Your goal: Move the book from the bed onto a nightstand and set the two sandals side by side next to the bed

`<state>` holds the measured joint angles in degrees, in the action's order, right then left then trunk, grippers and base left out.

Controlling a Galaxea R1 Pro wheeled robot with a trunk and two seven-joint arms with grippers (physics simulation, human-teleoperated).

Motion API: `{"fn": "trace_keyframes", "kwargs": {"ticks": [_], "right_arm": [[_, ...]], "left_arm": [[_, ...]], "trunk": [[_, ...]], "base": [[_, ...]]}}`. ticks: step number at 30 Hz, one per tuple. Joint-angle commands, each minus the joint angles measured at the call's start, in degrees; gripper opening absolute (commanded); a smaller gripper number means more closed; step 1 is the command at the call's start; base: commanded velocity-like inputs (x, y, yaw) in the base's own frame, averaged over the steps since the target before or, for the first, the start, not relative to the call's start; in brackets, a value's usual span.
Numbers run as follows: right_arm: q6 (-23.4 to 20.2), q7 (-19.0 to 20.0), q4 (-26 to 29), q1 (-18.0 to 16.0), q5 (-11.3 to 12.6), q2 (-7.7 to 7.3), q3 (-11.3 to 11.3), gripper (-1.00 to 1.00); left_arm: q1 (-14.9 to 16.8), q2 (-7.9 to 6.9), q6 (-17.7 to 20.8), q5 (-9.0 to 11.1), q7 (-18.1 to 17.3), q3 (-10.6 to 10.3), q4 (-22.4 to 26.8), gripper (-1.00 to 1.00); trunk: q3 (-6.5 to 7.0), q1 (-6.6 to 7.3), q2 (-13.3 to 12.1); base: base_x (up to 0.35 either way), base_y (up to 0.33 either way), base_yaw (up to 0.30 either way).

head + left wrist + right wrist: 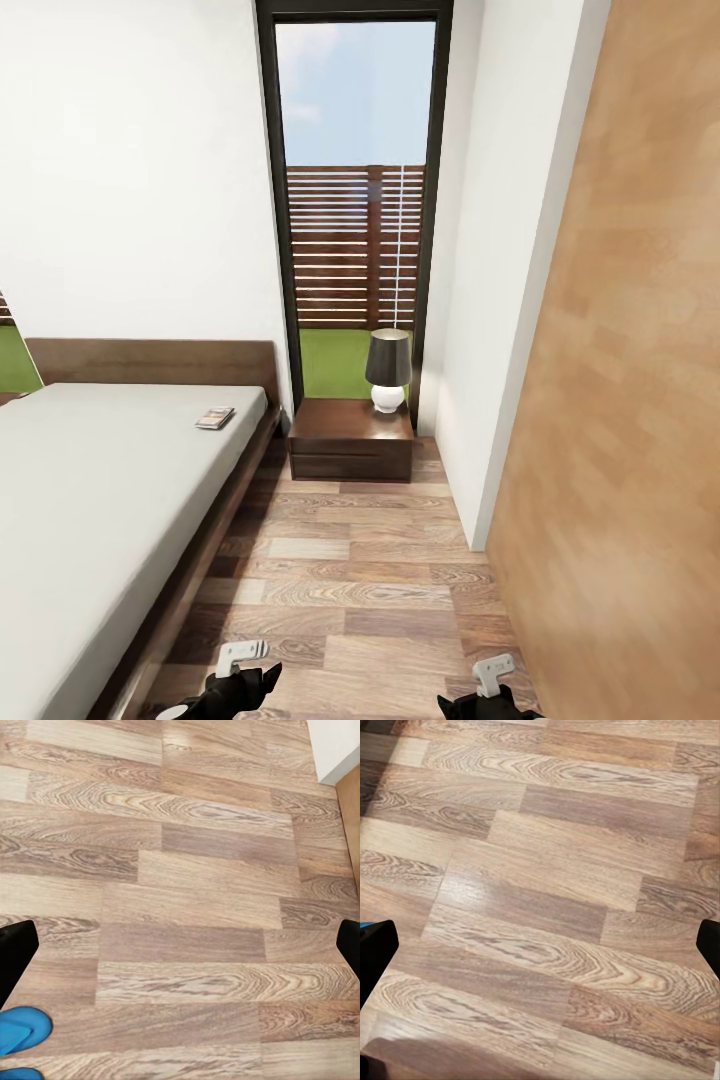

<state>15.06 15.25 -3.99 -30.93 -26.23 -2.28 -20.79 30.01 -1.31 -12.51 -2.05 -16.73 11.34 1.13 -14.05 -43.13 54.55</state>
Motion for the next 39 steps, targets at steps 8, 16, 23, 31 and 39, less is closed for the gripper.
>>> {"fn": "trace_keyframes", "kwargs": {"ticks": [8,16,23,31,39], "right_arm": [[0.3,0.0,-0.2,-0.1,-0.4,-0.08,-0.5,1.00],[0.3,0.0,-0.2,-0.1,-0.4,-0.06,-0.5,1.00],[0.3,0.0,-0.2,-0.1,-0.4,-0.07,-0.5,1.00],[0.3,0.0,-0.2,-0.1,-0.4,-0.06,-0.5,1.00],[0.3,0.0,-0.2,-0.1,-0.4,-0.06,-0.5,1.00]], "left_arm": [[0.1,-0.01,-0.1,-0.2,-0.2,0.4,-0.1,1.00],[0.1,-0.01,-0.1,-0.2,-0.2,0.4,-0.1,1.00],[0.1,-0.01,-0.1,-0.2,-0.2,0.4,-0.1,1.00],[0.1,-0.01,-0.1,-0.2,-0.2,0.4,-0.1,1.00],[0.1,-0.01,-0.1,-0.2,-0.2,0.4,-0.1,1.00]], "trunk": [[-0.08,-0.01,0.1],[-0.08,-0.01,0.1],[-0.08,-0.01,0.1],[-0.08,-0.01,0.1],[-0.08,-0.01,0.1]], "base": [[0.076,-0.073,0.000],[0.039,-0.037,0.000],[0.132,-0.085,0.000],[0.096,-0.047,0.000],[0.168,-0.002,0.000]]}}
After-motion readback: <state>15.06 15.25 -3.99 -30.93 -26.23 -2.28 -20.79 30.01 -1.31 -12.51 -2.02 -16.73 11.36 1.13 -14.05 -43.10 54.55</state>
